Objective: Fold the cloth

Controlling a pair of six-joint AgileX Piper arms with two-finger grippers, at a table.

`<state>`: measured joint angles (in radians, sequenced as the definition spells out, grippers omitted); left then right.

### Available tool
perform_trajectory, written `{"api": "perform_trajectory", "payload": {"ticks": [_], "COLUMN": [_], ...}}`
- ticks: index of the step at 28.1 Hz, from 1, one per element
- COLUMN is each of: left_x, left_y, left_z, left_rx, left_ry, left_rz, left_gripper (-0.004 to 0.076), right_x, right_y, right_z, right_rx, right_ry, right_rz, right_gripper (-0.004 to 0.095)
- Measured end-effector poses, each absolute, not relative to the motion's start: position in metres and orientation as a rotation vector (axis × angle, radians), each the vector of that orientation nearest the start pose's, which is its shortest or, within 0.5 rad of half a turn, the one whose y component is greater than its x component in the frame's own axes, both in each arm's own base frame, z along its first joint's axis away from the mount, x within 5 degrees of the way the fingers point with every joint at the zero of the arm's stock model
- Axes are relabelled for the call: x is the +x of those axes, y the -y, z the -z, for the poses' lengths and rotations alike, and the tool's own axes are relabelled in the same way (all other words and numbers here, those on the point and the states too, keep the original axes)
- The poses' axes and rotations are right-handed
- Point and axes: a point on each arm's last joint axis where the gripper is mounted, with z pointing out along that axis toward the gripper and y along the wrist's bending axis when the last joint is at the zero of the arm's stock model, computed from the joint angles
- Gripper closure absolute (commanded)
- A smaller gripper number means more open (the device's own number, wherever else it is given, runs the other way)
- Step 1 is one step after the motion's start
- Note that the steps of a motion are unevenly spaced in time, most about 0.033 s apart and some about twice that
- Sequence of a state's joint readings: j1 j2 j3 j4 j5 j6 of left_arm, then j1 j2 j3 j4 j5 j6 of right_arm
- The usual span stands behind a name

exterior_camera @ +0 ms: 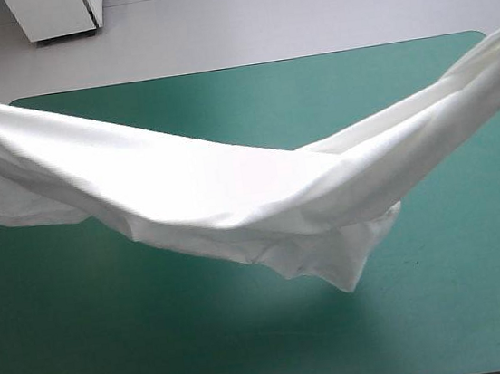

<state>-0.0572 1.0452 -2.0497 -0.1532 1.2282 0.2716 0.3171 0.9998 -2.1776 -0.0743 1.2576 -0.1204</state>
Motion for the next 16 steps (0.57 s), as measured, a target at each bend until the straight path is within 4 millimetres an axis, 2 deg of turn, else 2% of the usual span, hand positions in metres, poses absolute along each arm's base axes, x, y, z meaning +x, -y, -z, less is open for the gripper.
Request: {"api": "perform_trajectory", "payload": {"ticks": [4,7,11,16], "left_x": [0.064,0.071,0.109,0.16], "left_y": [0.015,0.01,0.009,0.013], "left_z": [-0.599,-0.587,-0.552,-0.503], "left_rx": [0.326,0.28,0.264,0.295], "left_ry": [-1.703,-1.765,-1.944,-2.17], "left_rz": [0.004,-0.037,-0.072,-0.063], "left_gripper": [0.0733,0.0733,0.0733,0.0733], "right_x": [0.022,0.04,0.093,0.165], "right_y": [-0.003,-0.009,-0.026,-0.048], "right_z": [-0.622,-0.61,-0.576,-0.521], "right_rx": [-0.317,-0.335,-0.376,-0.432], "right_ry": [-1.546,-1.622,-1.826,-2.096], "right_rz": [-0.103,-0.097,-0.091,-0.051], "right_gripper": [0.0921,0.0921,0.0921,0.0921]}}
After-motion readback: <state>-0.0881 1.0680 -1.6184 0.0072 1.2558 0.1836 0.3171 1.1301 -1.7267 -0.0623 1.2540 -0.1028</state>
